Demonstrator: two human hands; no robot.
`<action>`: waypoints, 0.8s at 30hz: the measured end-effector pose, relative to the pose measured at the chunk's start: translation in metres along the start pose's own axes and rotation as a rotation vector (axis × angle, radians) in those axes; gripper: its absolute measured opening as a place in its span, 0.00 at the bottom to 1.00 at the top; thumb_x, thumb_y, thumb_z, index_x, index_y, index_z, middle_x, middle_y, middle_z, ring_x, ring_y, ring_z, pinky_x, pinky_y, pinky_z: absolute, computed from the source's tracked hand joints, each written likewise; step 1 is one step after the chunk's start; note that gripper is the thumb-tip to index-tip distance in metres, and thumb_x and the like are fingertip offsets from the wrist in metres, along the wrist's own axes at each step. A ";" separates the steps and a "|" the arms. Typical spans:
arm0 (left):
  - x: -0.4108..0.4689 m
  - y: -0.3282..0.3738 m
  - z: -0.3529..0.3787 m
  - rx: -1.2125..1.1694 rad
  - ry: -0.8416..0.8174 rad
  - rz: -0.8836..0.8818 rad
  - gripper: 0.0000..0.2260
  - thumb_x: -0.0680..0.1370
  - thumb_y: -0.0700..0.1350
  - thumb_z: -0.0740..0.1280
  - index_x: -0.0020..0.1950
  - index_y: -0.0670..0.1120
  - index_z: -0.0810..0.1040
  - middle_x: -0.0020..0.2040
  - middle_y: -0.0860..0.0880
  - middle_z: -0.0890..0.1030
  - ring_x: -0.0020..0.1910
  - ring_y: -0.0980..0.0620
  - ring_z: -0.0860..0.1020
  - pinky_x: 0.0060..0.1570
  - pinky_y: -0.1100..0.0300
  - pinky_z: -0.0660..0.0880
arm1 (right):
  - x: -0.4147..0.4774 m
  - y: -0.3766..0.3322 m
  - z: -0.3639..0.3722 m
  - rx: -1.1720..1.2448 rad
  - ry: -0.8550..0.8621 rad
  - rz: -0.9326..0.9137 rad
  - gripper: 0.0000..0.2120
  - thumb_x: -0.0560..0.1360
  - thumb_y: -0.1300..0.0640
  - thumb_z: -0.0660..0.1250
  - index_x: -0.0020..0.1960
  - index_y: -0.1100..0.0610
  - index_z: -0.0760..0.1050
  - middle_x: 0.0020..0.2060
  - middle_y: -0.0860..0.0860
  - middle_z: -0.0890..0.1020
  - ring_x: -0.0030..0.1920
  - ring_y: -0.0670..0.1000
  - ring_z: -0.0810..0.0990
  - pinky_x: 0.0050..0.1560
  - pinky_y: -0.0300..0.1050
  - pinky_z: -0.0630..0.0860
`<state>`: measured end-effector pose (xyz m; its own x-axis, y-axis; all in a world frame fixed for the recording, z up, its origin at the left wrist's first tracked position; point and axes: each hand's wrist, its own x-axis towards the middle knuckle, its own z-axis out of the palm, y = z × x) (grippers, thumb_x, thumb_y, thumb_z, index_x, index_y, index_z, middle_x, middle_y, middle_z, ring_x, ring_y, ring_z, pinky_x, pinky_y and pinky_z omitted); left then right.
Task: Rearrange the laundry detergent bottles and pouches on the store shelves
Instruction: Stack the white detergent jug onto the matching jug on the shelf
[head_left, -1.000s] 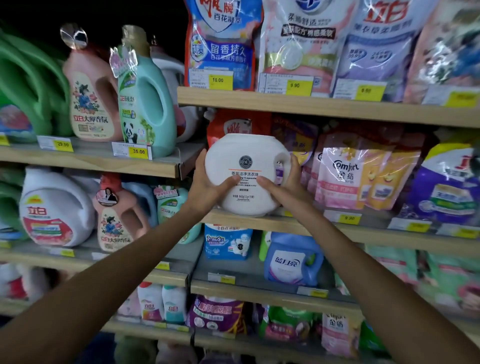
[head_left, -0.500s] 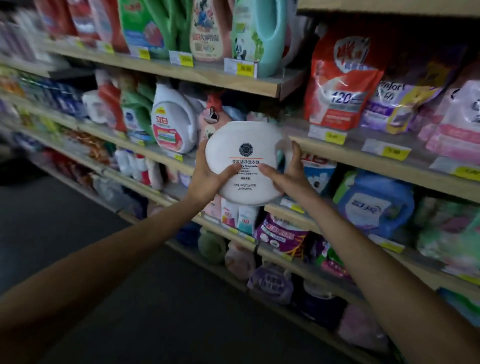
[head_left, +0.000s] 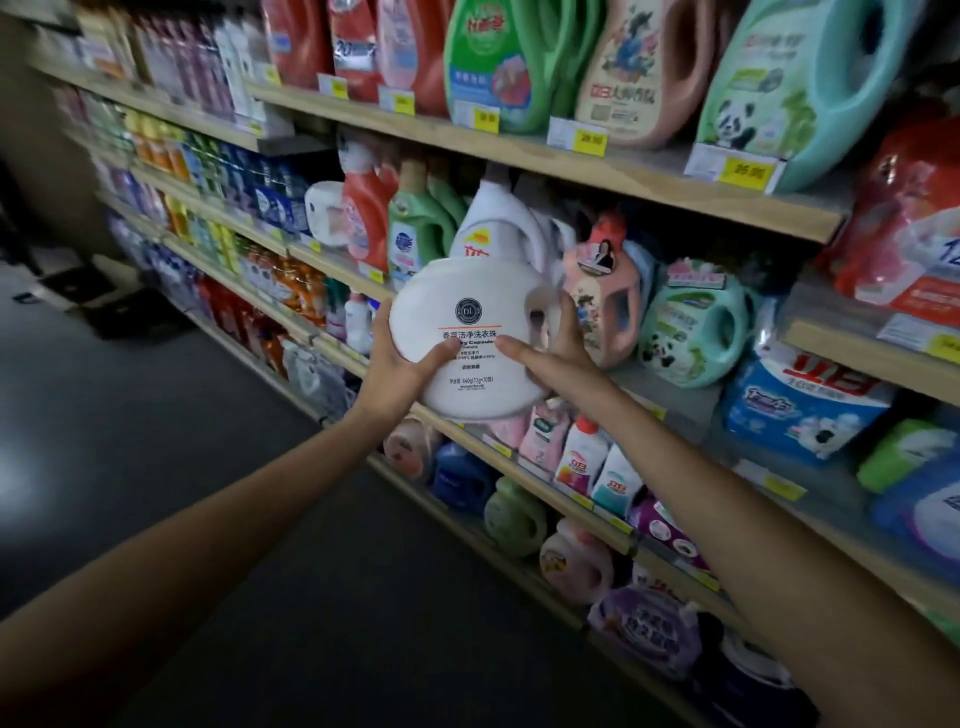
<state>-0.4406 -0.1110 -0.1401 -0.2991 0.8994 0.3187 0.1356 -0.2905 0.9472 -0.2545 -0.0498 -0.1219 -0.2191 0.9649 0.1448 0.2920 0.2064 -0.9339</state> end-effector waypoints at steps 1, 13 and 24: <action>0.009 -0.005 -0.015 0.016 0.011 0.007 0.32 0.71 0.44 0.74 0.70 0.46 0.62 0.57 0.59 0.73 0.51 0.72 0.75 0.45 0.74 0.75 | 0.008 -0.002 0.017 0.010 -0.004 -0.001 0.49 0.68 0.51 0.75 0.76 0.50 0.45 0.73 0.55 0.59 0.71 0.52 0.62 0.67 0.44 0.63; 0.122 -0.078 -0.127 0.018 0.078 -0.081 0.32 0.72 0.41 0.73 0.71 0.46 0.60 0.56 0.58 0.73 0.53 0.63 0.75 0.43 0.73 0.77 | 0.133 0.003 0.155 0.052 -0.119 0.055 0.50 0.67 0.49 0.75 0.76 0.47 0.43 0.76 0.53 0.54 0.75 0.54 0.56 0.74 0.55 0.58; 0.310 -0.141 -0.228 0.071 0.168 -0.184 0.35 0.70 0.46 0.75 0.70 0.51 0.59 0.60 0.56 0.72 0.56 0.61 0.74 0.51 0.63 0.78 | 0.343 0.005 0.288 0.125 -0.221 0.065 0.47 0.68 0.49 0.74 0.76 0.48 0.46 0.73 0.54 0.59 0.69 0.48 0.61 0.63 0.39 0.58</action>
<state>-0.7677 0.1343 -0.1672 -0.4772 0.8662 0.1482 0.1289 -0.0978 0.9868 -0.5966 0.2349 -0.1709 -0.4056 0.9138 0.0208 0.1981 0.1101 -0.9740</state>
